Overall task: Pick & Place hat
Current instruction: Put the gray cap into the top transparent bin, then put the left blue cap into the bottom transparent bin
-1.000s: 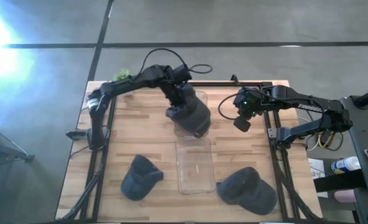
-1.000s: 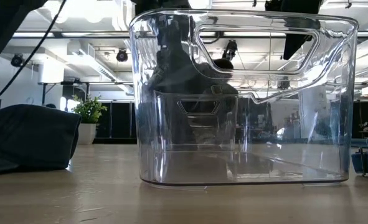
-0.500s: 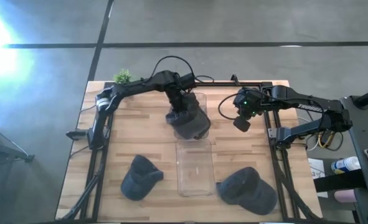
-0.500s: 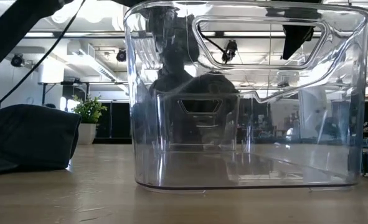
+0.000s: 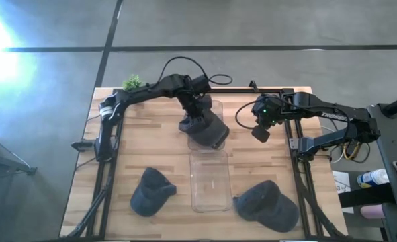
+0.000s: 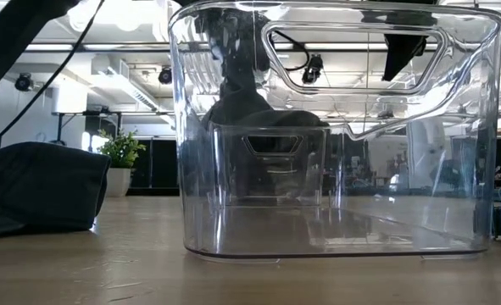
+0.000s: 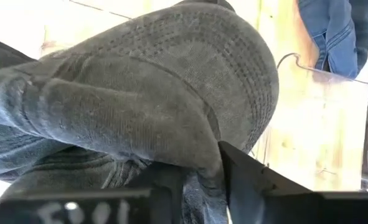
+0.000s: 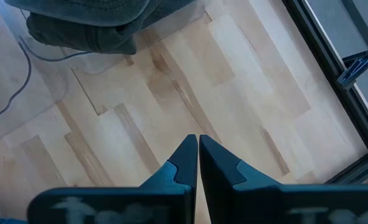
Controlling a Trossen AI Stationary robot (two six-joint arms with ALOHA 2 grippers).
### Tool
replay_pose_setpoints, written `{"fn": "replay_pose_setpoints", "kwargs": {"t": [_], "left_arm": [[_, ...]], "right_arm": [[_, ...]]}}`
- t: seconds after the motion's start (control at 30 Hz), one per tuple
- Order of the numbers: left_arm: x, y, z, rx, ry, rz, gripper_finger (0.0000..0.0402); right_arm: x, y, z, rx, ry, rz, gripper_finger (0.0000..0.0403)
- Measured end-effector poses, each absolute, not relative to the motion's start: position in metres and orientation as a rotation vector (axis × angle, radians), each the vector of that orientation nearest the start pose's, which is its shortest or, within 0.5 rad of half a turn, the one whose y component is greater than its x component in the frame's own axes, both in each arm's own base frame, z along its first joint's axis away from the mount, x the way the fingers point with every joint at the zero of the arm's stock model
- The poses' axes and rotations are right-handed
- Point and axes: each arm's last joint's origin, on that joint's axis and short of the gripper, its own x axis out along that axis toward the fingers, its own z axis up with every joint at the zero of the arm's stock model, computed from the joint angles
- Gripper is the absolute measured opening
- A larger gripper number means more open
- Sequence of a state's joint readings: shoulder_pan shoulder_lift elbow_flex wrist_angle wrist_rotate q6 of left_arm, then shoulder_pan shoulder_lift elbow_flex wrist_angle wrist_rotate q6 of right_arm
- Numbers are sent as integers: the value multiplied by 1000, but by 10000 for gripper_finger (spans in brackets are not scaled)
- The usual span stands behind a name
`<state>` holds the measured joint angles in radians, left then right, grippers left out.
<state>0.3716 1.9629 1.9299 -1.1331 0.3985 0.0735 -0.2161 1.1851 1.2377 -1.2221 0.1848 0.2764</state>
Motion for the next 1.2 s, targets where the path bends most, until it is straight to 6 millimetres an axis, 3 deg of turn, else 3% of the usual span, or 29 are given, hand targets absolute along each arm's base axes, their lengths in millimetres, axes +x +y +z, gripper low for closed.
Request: {"fn": "replay_pose_setpoints", "kwargs": {"t": [0.4,0.67,1.0,1.2], "left_arm": [[378,136,310,-344,1132,-7,203],[374,133,317,-332,1117,-28,218],[348,122,386,-286,930,1,218],[323,100,419,-299,874,-6,218]], "right_arm": [[194,-48,332,259,1120,-514,13],[194,-48,332,259,1120,-514,13],[194,-48,332,258,1119,-513,13],[194,-48,332,268,1117,-518,13]]}}
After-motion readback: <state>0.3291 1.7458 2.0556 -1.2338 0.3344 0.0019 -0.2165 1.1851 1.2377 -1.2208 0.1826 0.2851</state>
